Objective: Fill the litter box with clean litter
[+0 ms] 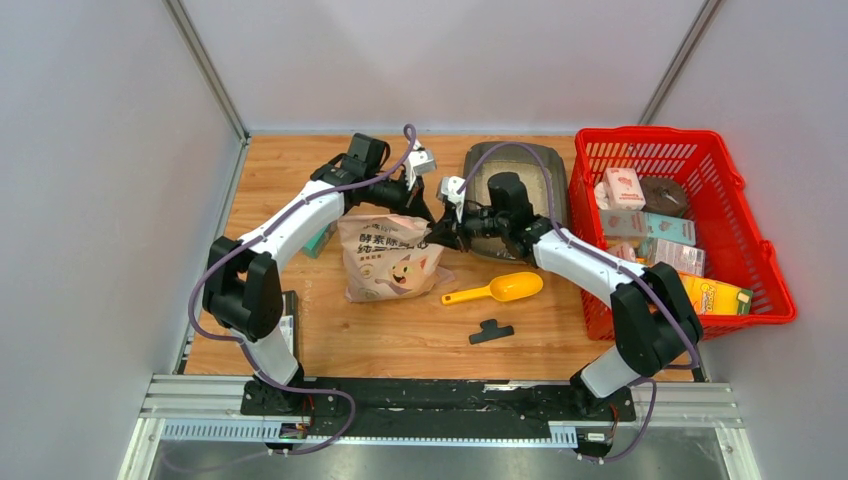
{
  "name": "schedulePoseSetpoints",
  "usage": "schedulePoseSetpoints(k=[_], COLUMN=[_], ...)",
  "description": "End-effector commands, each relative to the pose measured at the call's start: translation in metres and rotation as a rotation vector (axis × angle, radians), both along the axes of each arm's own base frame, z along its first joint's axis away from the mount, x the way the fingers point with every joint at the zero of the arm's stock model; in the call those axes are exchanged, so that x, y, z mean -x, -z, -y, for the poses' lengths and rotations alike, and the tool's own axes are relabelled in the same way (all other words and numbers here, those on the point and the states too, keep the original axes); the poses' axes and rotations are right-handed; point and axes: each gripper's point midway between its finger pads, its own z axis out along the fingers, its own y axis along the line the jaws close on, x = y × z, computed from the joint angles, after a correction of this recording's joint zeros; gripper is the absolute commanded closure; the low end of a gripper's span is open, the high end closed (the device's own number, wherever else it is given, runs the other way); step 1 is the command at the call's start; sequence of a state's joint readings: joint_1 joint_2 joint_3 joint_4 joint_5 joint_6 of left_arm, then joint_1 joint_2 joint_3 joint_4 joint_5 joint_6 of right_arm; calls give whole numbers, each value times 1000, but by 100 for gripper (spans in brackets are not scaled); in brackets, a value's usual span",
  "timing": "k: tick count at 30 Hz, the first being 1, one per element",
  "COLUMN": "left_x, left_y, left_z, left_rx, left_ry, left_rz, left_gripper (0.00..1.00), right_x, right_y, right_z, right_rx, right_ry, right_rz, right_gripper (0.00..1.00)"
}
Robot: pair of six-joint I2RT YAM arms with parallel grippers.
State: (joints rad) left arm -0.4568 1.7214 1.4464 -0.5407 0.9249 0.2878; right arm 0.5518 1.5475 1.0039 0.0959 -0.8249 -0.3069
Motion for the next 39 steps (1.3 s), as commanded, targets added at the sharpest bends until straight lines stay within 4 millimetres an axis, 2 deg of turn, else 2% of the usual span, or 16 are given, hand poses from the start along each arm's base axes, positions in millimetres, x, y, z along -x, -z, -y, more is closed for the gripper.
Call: schedulePoseSetpoints(k=[1, 8, 18, 27, 31, 35, 39], left_x=[3, -3, -11, -8, -5, -6, -4], left_y=[-10, -15, -14, -14, -14, -15, -14], left_z=[10, 7, -4, -4, -3, -4, -4], left_rx=[54, 61, 59, 71, 77, 79, 76], left_ry=[37, 10, -22, -9, 5, 6, 8], left_rz=[9, 16, 19, 4, -9, -9, -16], left_gripper=[100, 100, 100, 100, 100, 100, 100], right_x=[-17, -27, -45, -56, -51, -47, -33], right_y=[-19, -15, -12, -17, -16, -16, -15], right_z=[12, 23, 30, 28, 26, 23, 16], right_rx=[18, 65, 107, 99, 76, 61, 30], right_ry=[27, 94, 187, 215, 167, 130, 35], right_rz=[124, 172, 175, 200, 192, 180, 136], right_gripper=[93, 81, 70, 56, 45, 40, 37])
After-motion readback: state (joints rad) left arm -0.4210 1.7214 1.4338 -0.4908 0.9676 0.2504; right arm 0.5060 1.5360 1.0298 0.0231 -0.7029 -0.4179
